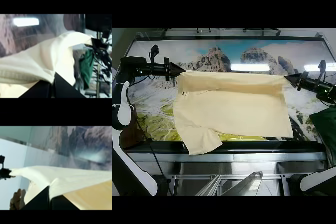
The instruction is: Fold the shirts.
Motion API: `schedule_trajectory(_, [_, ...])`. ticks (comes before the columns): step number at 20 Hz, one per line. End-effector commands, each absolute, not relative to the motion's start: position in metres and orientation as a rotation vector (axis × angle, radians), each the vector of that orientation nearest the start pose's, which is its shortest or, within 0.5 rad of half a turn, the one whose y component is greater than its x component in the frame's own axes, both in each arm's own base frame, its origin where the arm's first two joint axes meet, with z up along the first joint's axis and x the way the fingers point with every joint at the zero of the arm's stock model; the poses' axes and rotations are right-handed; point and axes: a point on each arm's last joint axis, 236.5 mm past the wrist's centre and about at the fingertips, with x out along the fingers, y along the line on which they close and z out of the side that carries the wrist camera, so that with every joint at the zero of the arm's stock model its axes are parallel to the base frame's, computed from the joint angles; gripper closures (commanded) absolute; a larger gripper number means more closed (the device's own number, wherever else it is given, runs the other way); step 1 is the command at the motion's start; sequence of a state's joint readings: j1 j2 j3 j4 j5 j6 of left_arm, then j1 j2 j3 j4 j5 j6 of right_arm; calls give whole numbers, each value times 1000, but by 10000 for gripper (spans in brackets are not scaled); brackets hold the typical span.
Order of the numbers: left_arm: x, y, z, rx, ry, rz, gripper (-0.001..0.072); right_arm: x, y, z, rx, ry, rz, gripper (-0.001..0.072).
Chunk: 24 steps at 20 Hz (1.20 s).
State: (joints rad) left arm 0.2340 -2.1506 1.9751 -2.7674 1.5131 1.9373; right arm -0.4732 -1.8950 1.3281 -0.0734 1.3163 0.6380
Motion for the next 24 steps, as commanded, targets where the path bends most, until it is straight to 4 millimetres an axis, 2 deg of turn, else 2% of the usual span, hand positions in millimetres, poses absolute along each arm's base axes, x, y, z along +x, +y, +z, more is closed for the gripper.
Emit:
schedule_trajectory(1, [513,-83,2,-948,1258,-854,687,472,-8,-18,994,874,748,687])
schedule_trajectory(3, [507,-87,-15,-988,1293,-831,689,464,-6,-33,986,923,743,687])
schedule_trajectory(8, [496,-91,-54,-1054,1359,-748,692,460,6,-61,1027,979,745,686])
schedule_trajectory(11, [495,-91,-59,-1059,1363,-731,691,457,14,-73,1042,1021,750,687])
schedule_trajectory(13, [488,-93,-56,-1061,1385,-760,687,450,11,-80,1053,1078,721,680])
schedule_trajectory(15, [480,-95,-44,-1045,1410,-818,342,438,-2,-81,1073,1141,678,463])
schedule_trajectory(16, [478,-91,-33,-1033,1414,-846,220,430,-11,-77,1068,1168,662,452])
schedule_trajectory(17, [477,-87,-21,-1039,1431,-851,102,419,-23,-73,1061,1206,626,363])
schedule_trajectory(20, [468,-68,15,-1041,1504,-849,95,374,-64,-75,893,1384,446,354])
schedule_trajectory(22, [458,-45,18,-923,1549,-722,96,341,-85,-72,755,1448,347,353])
schedule_trajectory(24, [442,-9,10,-731,1600,-529,96,315,-91,-72,671,1415,278,353])
